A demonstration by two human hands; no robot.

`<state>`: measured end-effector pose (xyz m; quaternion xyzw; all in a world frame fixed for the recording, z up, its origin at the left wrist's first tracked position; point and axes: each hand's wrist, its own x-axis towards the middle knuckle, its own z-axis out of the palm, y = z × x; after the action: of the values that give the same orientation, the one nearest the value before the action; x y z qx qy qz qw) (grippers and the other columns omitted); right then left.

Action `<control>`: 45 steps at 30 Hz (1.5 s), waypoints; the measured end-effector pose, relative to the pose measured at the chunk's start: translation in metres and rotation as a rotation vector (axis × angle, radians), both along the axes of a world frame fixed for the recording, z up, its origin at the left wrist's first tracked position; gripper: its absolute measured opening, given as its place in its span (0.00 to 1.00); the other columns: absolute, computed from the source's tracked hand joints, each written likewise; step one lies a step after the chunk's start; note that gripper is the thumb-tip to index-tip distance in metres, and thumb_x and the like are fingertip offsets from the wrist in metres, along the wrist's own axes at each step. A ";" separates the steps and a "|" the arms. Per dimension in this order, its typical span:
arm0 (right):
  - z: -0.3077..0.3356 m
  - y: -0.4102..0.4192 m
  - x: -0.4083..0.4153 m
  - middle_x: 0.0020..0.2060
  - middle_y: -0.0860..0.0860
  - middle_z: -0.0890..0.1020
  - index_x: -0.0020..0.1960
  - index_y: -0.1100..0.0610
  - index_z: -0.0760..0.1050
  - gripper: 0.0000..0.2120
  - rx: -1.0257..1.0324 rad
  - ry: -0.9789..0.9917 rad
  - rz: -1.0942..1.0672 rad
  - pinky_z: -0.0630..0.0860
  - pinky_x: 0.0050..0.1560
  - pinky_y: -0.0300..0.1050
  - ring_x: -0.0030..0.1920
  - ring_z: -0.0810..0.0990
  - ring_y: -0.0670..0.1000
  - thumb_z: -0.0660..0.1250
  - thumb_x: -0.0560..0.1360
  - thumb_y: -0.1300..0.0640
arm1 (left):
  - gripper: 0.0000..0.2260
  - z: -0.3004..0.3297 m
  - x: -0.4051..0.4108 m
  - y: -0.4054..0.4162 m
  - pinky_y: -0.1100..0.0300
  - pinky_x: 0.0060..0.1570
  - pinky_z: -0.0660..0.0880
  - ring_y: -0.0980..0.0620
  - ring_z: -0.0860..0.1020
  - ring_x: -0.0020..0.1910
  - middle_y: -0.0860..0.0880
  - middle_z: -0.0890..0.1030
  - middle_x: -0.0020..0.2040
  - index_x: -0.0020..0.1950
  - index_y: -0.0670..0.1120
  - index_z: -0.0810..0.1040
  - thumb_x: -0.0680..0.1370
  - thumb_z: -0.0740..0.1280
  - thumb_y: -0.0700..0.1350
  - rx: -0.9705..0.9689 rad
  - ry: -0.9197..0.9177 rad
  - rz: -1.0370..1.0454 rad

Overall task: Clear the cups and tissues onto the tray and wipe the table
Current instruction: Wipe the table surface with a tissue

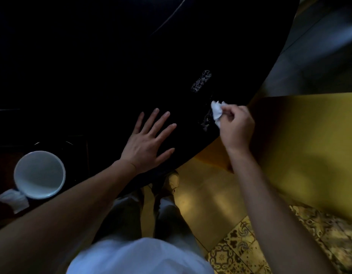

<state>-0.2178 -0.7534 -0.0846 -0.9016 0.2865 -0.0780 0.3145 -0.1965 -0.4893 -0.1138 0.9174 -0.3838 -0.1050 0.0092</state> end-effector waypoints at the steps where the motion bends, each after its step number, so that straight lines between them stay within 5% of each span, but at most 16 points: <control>1: 0.007 -0.009 0.007 0.48 0.59 0.82 0.53 0.59 0.84 0.10 -0.015 -0.028 -0.020 0.62 0.44 0.16 0.45 0.77 0.49 0.67 0.74 0.65 | 0.33 0.004 -0.001 -0.001 0.36 0.78 0.50 0.41 0.46 0.83 0.43 0.50 0.84 0.83 0.51 0.57 0.81 0.51 0.66 -0.020 0.002 0.032; 6: 0.008 -0.037 0.059 0.52 0.56 0.81 0.53 0.56 0.82 0.09 -0.053 0.006 -0.012 0.63 0.40 0.18 0.48 0.78 0.48 0.67 0.75 0.61 | 0.33 0.002 -0.017 0.006 0.39 0.79 0.48 0.44 0.45 0.83 0.45 0.49 0.84 0.83 0.51 0.54 0.81 0.52 0.65 0.011 -0.016 0.292; 9: -0.006 -0.037 0.068 0.52 0.55 0.81 0.52 0.55 0.82 0.08 -0.084 0.087 0.042 0.63 0.36 0.29 0.50 0.81 0.53 0.67 0.75 0.59 | 0.34 -0.009 -0.023 0.009 0.40 0.80 0.47 0.45 0.44 0.83 0.46 0.47 0.84 0.83 0.52 0.52 0.80 0.48 0.65 0.056 -0.007 0.372; 14: -0.010 -0.008 0.029 0.51 0.56 0.80 0.54 0.56 0.81 0.08 -0.040 0.071 0.090 0.70 0.45 0.36 0.49 0.80 0.53 0.67 0.77 0.57 | 0.34 -0.013 -0.022 0.006 0.40 0.80 0.48 0.44 0.45 0.83 0.46 0.47 0.84 0.83 0.52 0.52 0.80 0.49 0.65 0.043 -0.017 0.371; 21: 0.004 0.034 -0.032 0.48 0.52 0.80 0.51 0.58 0.81 0.04 0.098 0.072 0.128 0.68 0.40 0.21 0.46 0.78 0.47 0.69 0.77 0.61 | 0.34 -0.014 -0.020 0.006 0.39 0.80 0.48 0.44 0.45 0.83 0.46 0.47 0.84 0.83 0.52 0.51 0.79 0.50 0.64 0.055 -0.029 0.380; 30: -0.007 0.049 -0.059 0.50 0.53 0.77 0.53 0.58 0.79 0.08 -0.059 0.098 0.497 0.75 0.45 0.39 0.50 0.77 0.51 0.67 0.76 0.64 | 0.34 -0.016 -0.020 0.007 0.39 0.79 0.47 0.43 0.46 0.83 0.46 0.48 0.84 0.83 0.52 0.53 0.79 0.49 0.65 0.028 -0.028 0.369; 36: -0.014 -0.002 0.026 0.51 0.57 0.78 0.53 0.57 0.81 0.09 -0.099 0.040 0.230 0.76 0.50 0.49 0.50 0.79 0.58 0.67 0.74 0.63 | 0.34 -0.015 -0.019 0.008 0.39 0.80 0.47 0.43 0.45 0.83 0.46 0.47 0.84 0.83 0.52 0.53 0.80 0.50 0.65 0.036 -0.022 0.368; 45: -0.015 -0.024 0.079 0.56 0.57 0.77 0.58 0.55 0.79 0.11 -0.226 0.086 0.067 0.74 0.51 0.48 0.54 0.79 0.59 0.63 0.77 0.58 | 0.34 -0.014 -0.020 0.009 0.40 0.80 0.46 0.43 0.45 0.83 0.45 0.48 0.84 0.83 0.52 0.53 0.80 0.49 0.65 0.021 -0.018 0.370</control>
<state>-0.1387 -0.7776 -0.1000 -0.9430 0.2586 -0.0605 0.2006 -0.2167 -0.4807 -0.1273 0.9733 -0.2072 -0.0975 0.0152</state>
